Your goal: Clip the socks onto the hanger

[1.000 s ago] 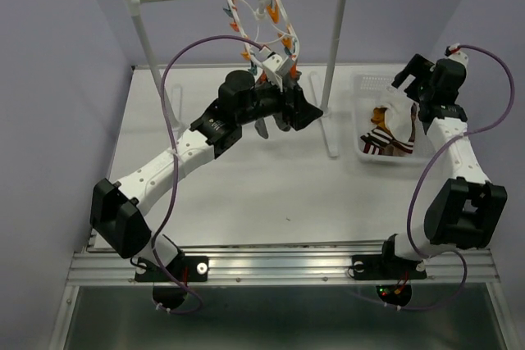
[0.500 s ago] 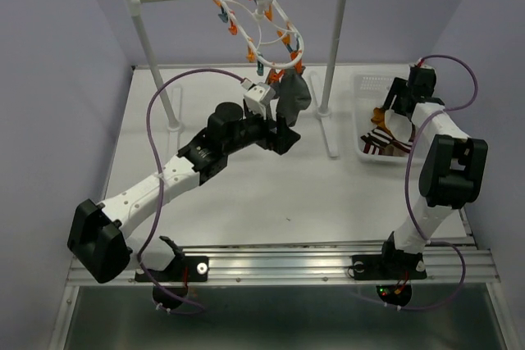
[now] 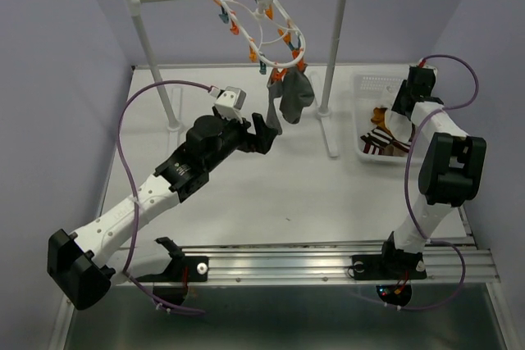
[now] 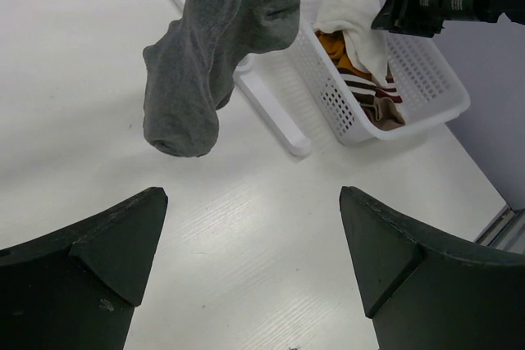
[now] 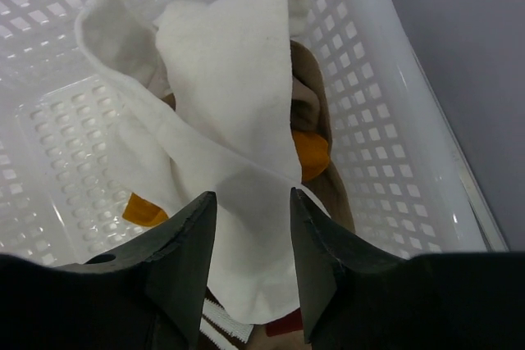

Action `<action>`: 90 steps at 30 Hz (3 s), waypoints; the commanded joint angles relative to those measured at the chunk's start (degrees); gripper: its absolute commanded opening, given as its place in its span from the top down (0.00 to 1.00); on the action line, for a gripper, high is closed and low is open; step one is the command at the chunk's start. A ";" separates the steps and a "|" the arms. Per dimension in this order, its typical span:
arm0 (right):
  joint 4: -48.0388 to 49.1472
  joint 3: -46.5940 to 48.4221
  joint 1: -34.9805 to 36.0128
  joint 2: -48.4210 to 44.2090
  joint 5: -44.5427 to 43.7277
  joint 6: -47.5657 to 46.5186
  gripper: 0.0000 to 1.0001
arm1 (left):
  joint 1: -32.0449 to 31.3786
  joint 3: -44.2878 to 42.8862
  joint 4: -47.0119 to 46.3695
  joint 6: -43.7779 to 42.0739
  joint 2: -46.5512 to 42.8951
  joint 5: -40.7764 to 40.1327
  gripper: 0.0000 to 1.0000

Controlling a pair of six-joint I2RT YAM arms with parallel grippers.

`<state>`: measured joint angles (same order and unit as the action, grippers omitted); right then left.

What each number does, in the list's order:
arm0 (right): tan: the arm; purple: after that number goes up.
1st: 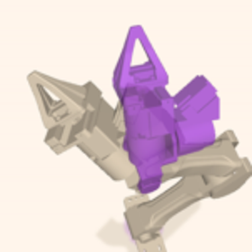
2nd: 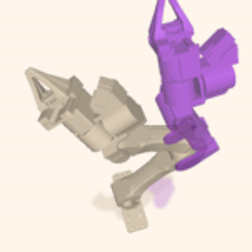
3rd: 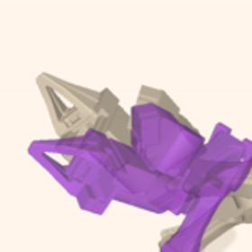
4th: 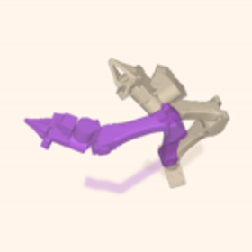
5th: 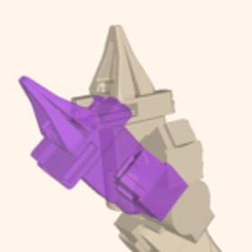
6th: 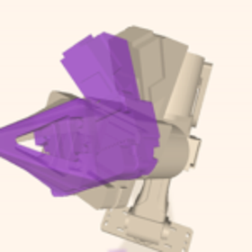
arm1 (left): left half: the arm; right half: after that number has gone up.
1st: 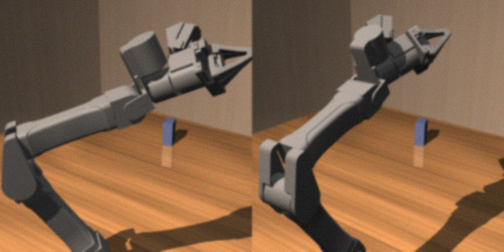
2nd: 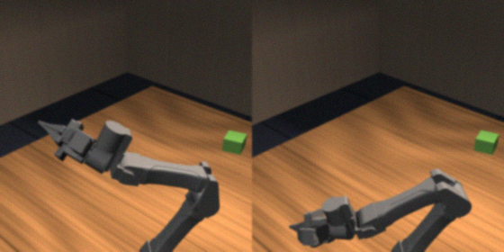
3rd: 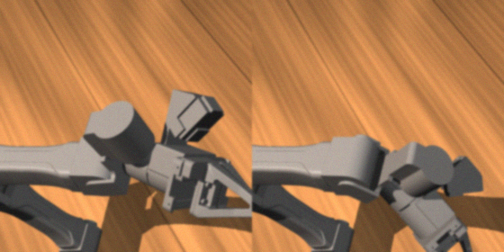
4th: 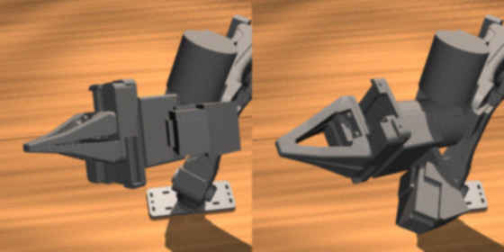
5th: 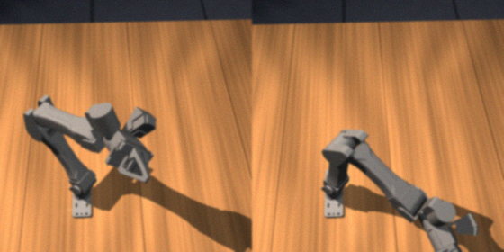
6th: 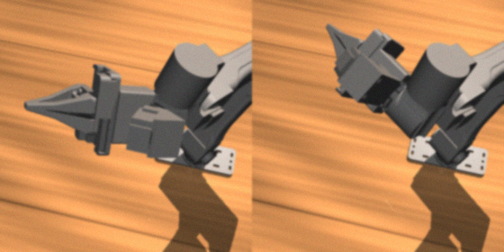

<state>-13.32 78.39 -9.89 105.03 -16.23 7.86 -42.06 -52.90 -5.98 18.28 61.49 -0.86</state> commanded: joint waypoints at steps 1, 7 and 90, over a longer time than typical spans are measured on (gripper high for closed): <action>0.58 1.59 -0.04 0.35 -4.08 -1.62 0.53 | -0.30 1.05 0.00 1.57 -2.25 -4.40 0.01; -0.04 1.50 -0.04 1.49 -2.05 -0.74 0.61 | -0.30 1.23 1.49 2.28 -3.40 -7.66 0.01; -8.04 -24.43 49.00 -28.49 20.45 -3.38 0.03 | 13.68 22.04 14.96 26.54 -8.94 9.39 0.06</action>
<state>-24.88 51.13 39.35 73.84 3.92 6.17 -27.75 -32.93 13.30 43.81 50.94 2.63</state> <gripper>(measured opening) 0.972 0.951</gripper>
